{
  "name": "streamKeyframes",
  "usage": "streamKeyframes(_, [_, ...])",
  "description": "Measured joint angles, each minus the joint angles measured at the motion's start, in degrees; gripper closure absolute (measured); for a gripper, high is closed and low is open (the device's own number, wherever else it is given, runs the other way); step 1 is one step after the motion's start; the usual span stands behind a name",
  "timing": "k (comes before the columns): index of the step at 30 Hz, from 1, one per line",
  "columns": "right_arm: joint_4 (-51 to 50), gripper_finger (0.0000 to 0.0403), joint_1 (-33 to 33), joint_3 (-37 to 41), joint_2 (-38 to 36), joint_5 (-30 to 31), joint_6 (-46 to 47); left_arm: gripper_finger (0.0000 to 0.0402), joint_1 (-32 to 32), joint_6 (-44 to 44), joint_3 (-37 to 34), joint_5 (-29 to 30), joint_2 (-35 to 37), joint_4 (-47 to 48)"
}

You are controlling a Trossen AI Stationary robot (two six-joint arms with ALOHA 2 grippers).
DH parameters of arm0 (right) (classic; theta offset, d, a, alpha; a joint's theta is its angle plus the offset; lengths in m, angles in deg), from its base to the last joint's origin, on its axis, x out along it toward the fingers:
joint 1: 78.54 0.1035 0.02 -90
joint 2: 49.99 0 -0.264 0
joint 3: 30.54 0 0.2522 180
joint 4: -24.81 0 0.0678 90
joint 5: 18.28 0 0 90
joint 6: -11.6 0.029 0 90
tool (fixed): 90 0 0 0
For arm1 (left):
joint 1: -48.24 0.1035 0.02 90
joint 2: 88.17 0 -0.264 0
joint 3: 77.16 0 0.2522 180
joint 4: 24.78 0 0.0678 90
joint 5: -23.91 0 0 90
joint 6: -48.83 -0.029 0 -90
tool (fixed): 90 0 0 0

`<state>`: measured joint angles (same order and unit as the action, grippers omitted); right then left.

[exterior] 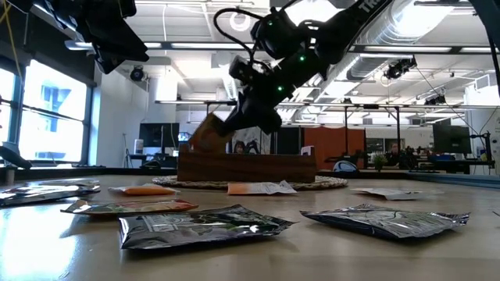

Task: Pick & Place Tea
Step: Put the yellow tea bag into the left section of the wooden organizer

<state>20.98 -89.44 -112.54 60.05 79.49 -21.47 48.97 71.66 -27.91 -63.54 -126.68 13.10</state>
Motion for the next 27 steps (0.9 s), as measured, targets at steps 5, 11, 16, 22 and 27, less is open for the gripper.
streamKeyframes(5, [0.7,0.0327,-1.7,0.0,0.0,2.0,3.2,0.0314,0.0,-0.3,0.0,0.0,0.0,0.0])
streamKeyframes(11, [5.9,0.0309,-2.3,0.0,0.0,7.5,2.3,0.0314,0.0,-0.3,0.0,0.0,0.0,0.0])
streamKeyframes(16, [7.5,0.0309,-1.7,0.0,0.0,-5.1,6.9,0.0314,0.0,-0.5,0.0,0.2,0.0,0.0])
streamKeyframes(22, [3.7,0.0335,0.7,0.0,0.0,-12.0,11.5,0.0314,0.0,-0.6,0.0,0.2,0.0,0.9])
streamKeyframes(27, [1.2,0.0394,3.4,0.0,0.1,-15.7,10.5,0.0314,0.0,-1.5,0.0,0.2,0.0,2.2])
